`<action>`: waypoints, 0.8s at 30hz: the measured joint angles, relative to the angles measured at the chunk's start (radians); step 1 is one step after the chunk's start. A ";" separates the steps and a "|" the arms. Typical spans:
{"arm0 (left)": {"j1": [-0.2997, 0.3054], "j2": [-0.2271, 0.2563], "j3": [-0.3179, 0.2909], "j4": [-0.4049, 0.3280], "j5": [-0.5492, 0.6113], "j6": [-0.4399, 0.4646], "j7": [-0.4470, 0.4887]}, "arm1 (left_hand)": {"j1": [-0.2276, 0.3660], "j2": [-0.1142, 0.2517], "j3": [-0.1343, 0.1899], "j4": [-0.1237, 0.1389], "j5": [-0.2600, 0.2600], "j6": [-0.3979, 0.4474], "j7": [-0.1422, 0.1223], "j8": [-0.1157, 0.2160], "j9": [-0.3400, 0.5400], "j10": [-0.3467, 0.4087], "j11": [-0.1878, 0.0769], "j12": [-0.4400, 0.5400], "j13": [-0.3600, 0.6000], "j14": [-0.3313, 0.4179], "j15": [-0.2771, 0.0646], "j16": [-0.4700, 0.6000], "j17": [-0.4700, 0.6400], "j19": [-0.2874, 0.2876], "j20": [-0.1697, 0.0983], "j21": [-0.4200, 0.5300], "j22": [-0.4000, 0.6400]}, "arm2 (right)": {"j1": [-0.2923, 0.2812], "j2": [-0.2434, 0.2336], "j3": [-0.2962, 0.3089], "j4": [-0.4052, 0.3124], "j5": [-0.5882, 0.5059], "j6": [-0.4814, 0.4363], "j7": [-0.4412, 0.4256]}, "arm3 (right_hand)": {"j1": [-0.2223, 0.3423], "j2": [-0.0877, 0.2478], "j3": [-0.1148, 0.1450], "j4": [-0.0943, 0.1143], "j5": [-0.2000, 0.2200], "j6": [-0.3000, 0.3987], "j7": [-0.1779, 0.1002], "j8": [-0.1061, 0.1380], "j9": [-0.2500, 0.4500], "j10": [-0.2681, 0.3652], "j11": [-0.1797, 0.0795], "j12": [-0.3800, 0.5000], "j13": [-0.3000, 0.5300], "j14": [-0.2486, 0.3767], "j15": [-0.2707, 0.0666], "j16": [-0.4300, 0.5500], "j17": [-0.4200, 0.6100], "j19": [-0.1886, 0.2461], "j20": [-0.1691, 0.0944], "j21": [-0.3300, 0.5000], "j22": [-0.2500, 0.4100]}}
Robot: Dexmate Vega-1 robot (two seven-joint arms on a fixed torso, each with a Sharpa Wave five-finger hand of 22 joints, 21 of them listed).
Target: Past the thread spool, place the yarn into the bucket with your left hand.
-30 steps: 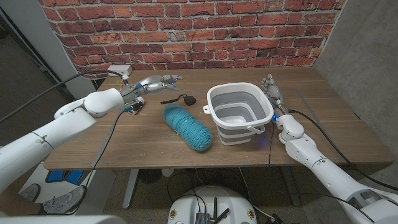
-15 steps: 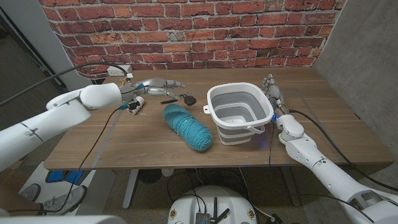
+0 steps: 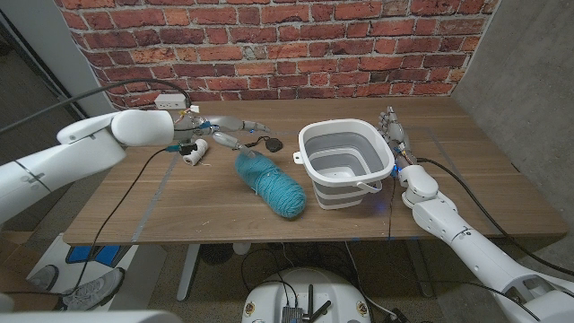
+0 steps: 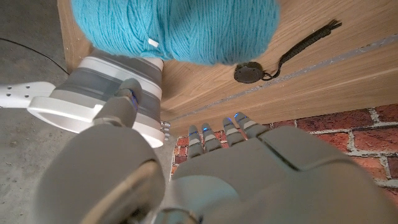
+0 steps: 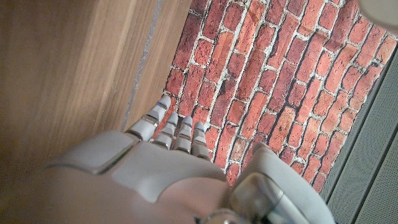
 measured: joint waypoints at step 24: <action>-0.154 -0.030 0.082 -0.005 0.204 -0.099 -0.242 | 0.096 -0.001 -0.068 0.010 0.000 -0.194 0.067 -0.014 0.000 -0.164 0.072 -0.001 0.000 -0.142 0.023 -0.008 0.000 -0.123 0.002 0.000 0.000 | -0.024 -0.009 0.006 -0.039 -0.013 -0.021 -0.043 | -0.004 -0.004 0.011 -0.003 0.000 0.000 0.000 0.000 0.000 -0.009 -0.009 0.000 0.000 -0.007 0.007 0.000 -0.005 -0.013 0.002 0.000 0.000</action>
